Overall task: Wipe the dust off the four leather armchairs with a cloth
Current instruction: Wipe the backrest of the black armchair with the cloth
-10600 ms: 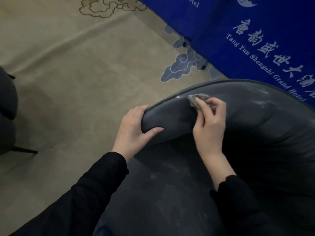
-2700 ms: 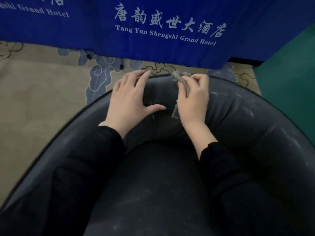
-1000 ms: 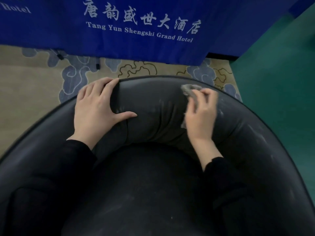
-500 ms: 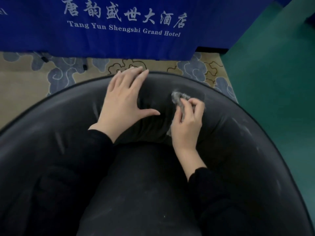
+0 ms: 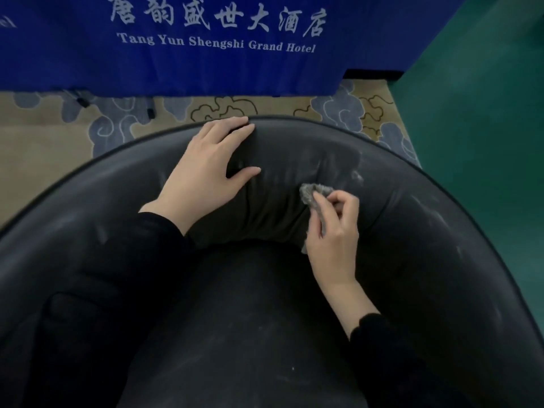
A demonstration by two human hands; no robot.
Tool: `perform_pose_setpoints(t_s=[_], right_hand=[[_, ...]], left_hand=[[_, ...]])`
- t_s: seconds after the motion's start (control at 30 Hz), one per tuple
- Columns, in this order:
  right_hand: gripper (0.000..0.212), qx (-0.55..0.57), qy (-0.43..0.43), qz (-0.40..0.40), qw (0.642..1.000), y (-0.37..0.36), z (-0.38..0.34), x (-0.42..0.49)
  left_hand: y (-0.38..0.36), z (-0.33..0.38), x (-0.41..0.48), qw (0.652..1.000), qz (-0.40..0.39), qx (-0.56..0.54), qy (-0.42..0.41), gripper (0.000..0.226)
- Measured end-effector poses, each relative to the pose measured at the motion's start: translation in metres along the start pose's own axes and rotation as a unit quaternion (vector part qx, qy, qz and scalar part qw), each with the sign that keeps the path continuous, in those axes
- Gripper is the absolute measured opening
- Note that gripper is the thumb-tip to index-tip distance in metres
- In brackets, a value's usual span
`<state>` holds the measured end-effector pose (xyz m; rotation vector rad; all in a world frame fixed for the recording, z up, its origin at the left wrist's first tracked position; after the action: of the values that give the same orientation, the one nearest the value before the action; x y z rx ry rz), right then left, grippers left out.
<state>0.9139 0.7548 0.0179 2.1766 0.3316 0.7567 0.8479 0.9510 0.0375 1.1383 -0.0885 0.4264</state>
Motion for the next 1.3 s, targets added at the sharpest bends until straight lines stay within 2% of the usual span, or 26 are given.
perform_pose_setpoints(t_s=[0.1,0.3,0.47,0.63,0.83,1.0,1.07,1.3], right_hand=[[0.026,0.021,-0.002,0.014,1.0,0.005,-0.01,0.005],[0.024,0.057,0.06,0.001,0.997,-0.025,-0.06,0.019],[0.024,0.048,0.07,-0.077,0.993,-0.042,-0.047,-0.03],[0.023,0.052,0.048,-0.014,0.997,-0.019,-0.049,0.004],[0.022,0.027,0.073,-0.074,0.994,-0.013,-0.03,-0.006],[0.026,0.022,0.002,0.043,0.999,0.039,0.006,0.05],[0.025,-0.001,-0.01,0.054,0.998,0.043,0.017,0.068],[0.024,-0.005,0.071,-0.046,0.996,0.014,0.018,0.014]], left_hand=[[0.006,-0.009,-0.009,1.0,-0.002,0.025,-0.013,0.063],[0.005,-0.012,-0.012,0.999,0.007,0.03,-0.008,0.065],[0.005,-0.012,-0.012,0.999,0.016,0.027,-0.006,0.064],[0.006,-0.01,-0.012,0.999,0.021,0.028,0.0,0.063],[0.007,0.0,-0.008,0.998,0.047,0.026,0.031,0.059],[-0.015,0.04,0.01,0.999,0.018,0.021,-0.02,0.07],[-0.029,0.054,0.019,0.999,0.007,0.02,-0.032,0.075],[-0.046,0.059,0.023,0.998,0.036,0.048,-0.021,0.076]])
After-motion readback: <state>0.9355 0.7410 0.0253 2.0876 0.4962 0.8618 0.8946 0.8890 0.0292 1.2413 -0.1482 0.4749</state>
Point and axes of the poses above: each hand's wrist, its own x-axis towards the middle knuckle, its own y-axis out of the back of the hand, z = x × y, the point moved 9 cm from there along x, towards the middle knuckle, and after that the axes turned 7 degrees about -y, right-handed, at the moved point
